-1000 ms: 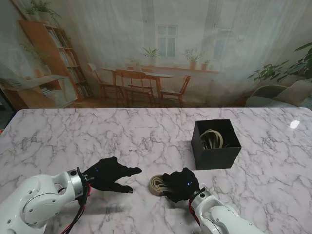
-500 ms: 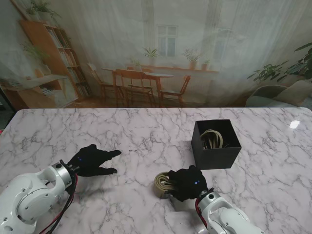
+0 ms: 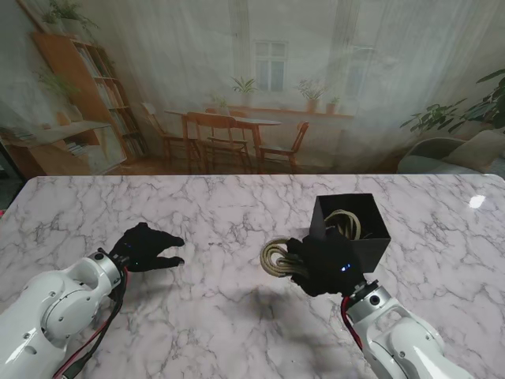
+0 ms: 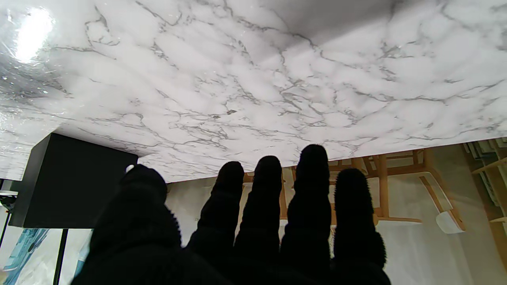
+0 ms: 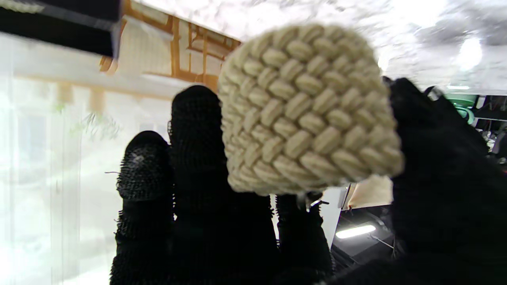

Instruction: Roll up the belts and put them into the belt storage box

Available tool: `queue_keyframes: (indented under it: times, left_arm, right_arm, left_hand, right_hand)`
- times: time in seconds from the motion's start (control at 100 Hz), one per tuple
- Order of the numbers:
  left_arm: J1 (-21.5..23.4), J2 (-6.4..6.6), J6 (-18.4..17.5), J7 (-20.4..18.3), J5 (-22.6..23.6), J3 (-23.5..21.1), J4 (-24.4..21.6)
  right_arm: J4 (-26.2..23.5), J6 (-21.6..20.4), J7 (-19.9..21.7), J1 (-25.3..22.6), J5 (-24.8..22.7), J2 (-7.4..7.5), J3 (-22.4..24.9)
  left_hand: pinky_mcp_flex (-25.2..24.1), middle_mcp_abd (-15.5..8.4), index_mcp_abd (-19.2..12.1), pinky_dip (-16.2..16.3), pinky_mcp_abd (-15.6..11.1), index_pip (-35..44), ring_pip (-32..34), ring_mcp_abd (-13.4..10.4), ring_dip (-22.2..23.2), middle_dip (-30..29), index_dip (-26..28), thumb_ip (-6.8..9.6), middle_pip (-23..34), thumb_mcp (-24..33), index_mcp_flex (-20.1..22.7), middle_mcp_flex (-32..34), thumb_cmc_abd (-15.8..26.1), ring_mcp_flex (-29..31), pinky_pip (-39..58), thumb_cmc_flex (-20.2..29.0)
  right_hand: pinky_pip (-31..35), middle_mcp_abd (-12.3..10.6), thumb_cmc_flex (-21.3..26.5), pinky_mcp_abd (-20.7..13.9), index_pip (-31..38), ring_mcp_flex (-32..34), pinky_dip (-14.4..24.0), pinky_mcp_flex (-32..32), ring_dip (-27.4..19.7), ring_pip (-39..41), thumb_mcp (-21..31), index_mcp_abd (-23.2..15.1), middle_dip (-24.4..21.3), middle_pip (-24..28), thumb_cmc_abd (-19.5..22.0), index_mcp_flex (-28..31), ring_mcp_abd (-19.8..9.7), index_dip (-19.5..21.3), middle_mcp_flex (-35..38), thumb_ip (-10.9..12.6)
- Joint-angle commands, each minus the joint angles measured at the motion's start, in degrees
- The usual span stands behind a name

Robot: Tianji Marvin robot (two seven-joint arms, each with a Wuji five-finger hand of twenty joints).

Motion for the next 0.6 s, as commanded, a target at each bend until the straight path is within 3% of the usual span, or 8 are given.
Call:
queue_keyframes:
  times: [0.0, 0.22, 0.59]
  left_arm:
    - [-0.4, -0.21, 0.7, -0.1, 0.2, 0.4, 0.3]
    - [-0.2, -0.05, 1.6, 0.0, 3.8, 0.7, -0.8]
    - [-0.4, -0.11, 0.8, 1.1, 3.8, 1.0, -0.9]
  right_arm:
    - [-1.4, -0.1, -0.4, 1.9, -1.2, 0.35, 1.9]
    - [0.5, -0.5, 2.9, 7.5, -5.4, 1.03, 6.0]
    - [9.5, -2.1, 9.7, 17.4, -13.1, 3.11, 7.7]
  left_hand:
    - [-1.0, 1.2, -0.9, -1.1, 2.1, 0.5, -1.9, 0.0, -0.8, -1.1, 0.7, -0.11, -1.4, -1.7, 0.8, -2.4, 2.5, -0.9, -1.6, 0.2]
    - [-1.4, 0.5, -1.3, -1.6, 2.2, 0.6, -2.5, -0.3, -1.8, -1.6, 1.4, -0.14, -1.7, -1.8, 1.3, -2.4, 2.5, -1.3, -2.6, 0.2]
    - [-1.7, 0.1, -1.6, -1.9, 2.3, 0.8, -2.6, -0.7, -2.2, -1.5, 2.3, -0.15, -1.3, -1.8, 1.6, -2.3, 2.6, -1.3, -3.2, 0.1]
  right_hand:
    - [1.8, -4.2, 13.4, 0.4, 9.7, 1.5, -0.4, 0.0, 1.6, 1.4, 9.0, -9.7, 2.7, 5.7, 5.1, 5.8, -2.5, 1.8, 4.1, 2.5]
    - [1.2, -4.8, 13.4, -0.1, 9.1, 1.3, -0.9, -0.3, 1.6, 0.4, 8.5, -10.6, 2.9, 4.9, 5.3, 6.2, -2.8, 2.2, 4.2, 2.5]
    - [0.3, -5.7, 13.3, -0.7, 8.2, 1.1, -1.3, -0.7, 1.8, -1.4, 7.9, -12.2, 3.4, 3.3, 5.3, 6.6, -3.2, 2.8, 4.4, 2.2]
